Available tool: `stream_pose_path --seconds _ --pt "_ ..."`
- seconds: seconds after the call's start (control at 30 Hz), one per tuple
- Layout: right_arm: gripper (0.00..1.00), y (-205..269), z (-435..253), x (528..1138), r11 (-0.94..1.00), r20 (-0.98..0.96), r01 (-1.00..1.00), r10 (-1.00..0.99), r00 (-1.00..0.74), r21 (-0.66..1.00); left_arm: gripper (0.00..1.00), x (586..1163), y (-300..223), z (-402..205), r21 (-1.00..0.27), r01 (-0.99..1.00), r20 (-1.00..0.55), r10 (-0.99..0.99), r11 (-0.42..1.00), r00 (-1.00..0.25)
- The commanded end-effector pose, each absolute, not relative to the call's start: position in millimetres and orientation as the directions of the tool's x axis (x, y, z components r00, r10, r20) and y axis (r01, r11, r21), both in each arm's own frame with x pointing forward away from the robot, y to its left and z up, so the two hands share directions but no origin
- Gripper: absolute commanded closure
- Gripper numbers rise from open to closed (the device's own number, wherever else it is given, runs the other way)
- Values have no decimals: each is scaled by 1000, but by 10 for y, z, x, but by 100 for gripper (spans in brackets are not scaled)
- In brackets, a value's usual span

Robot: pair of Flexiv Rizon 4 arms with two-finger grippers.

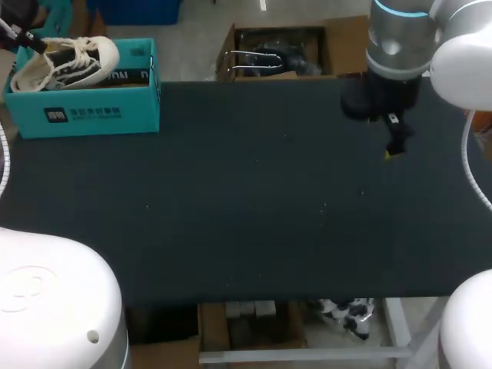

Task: Open the shoe tongue, take the insole out of the shoe, put the insole back into the shoe, and pack the shoe into the shoebox

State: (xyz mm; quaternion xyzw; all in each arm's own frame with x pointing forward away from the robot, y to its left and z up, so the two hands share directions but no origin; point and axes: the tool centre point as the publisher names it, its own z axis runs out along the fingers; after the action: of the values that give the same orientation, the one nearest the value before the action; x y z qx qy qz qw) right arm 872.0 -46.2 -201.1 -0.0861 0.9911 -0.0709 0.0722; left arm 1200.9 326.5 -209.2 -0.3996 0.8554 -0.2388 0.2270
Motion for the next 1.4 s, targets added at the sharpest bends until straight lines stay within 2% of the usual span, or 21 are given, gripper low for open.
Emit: stream_pose_path --seconds 0.03,0.3,0.77,1.1,1.4 --pt "0 -410 -2015 8731 982 -109 -112 -129 -986 -149 100 12105 3292 -2185 -570 -585 -187 -785 576 -591" --pt "0 -456 -2140 8747 991 -122 91 79 -989 -97 100 12134 3255 -2428 -503 -600 -182 -755 622 -630" --pt "0 -456 -2140 8747 991 -122 91 79 -989 -97 100 12354 3043 -2797 -472 -596 -120 -717 649 -687" --pt "0 -456 -2140 8747 991 -122 91 79 -989 -97 100 12240 2980 -2894 -456 -556 -87 -657 695 -749" --pt "0 -456 -2140 8747 991 -122 91 79 -989 -97 100 12362 2911 -3074 -378 -582 -88 -654 720 -752"
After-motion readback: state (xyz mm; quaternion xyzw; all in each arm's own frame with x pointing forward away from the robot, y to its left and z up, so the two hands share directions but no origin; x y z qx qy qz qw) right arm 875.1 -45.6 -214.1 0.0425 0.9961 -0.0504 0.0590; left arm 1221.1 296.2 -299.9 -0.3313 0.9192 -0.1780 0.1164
